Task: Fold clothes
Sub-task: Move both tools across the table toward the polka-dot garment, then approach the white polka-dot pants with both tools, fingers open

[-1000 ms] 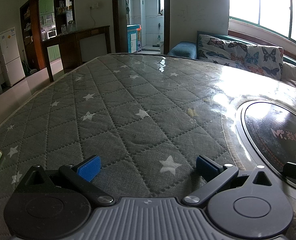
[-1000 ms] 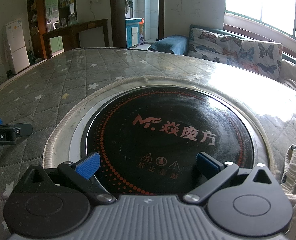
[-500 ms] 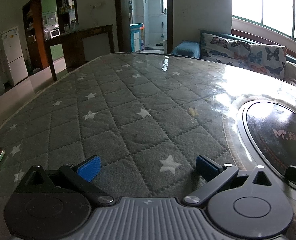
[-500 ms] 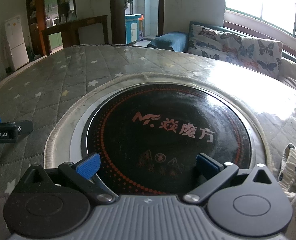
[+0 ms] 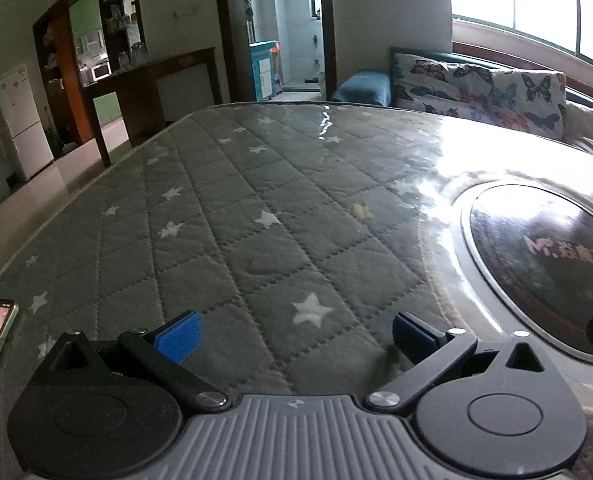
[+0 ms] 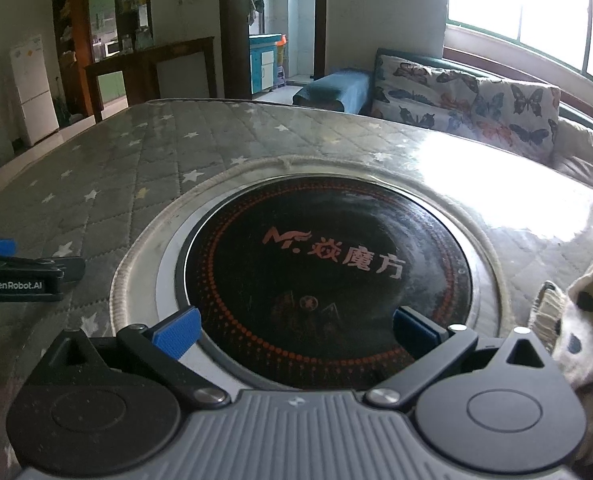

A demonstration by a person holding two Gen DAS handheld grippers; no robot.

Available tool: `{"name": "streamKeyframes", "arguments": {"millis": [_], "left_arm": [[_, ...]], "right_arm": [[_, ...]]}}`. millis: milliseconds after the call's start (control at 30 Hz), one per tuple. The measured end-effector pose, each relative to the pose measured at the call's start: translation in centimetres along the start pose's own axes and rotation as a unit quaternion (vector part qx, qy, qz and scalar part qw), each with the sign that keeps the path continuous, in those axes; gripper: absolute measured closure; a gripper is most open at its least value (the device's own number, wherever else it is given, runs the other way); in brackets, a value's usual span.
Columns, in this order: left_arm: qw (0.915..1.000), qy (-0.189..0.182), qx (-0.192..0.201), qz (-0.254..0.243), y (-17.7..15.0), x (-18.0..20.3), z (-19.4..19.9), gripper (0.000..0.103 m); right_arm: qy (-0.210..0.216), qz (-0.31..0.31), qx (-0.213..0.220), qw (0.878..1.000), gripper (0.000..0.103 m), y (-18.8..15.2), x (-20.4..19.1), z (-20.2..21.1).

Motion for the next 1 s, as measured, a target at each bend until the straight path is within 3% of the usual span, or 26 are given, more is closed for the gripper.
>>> {"name": "streamKeyframes", "arguments": {"millis": [1000], "left_arm": [[0.9909,-0.092,0.005,-0.098,-2.2,9.4,6.5,0.0]], "right_arm": [[-0.028,-0.026,0.031,0.999,0.0,-4.6,4.5,10.5]]}}
Point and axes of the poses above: each gripper's, at about its wrist camera, not at the fingertips, and z roughly against the way its jaws point, x to its right, y to its top, the point moved 5 cm from there along -z, roughly the way its jaws point, and after that the axes turned 5 degrees about -y, right-handed, at the moved point
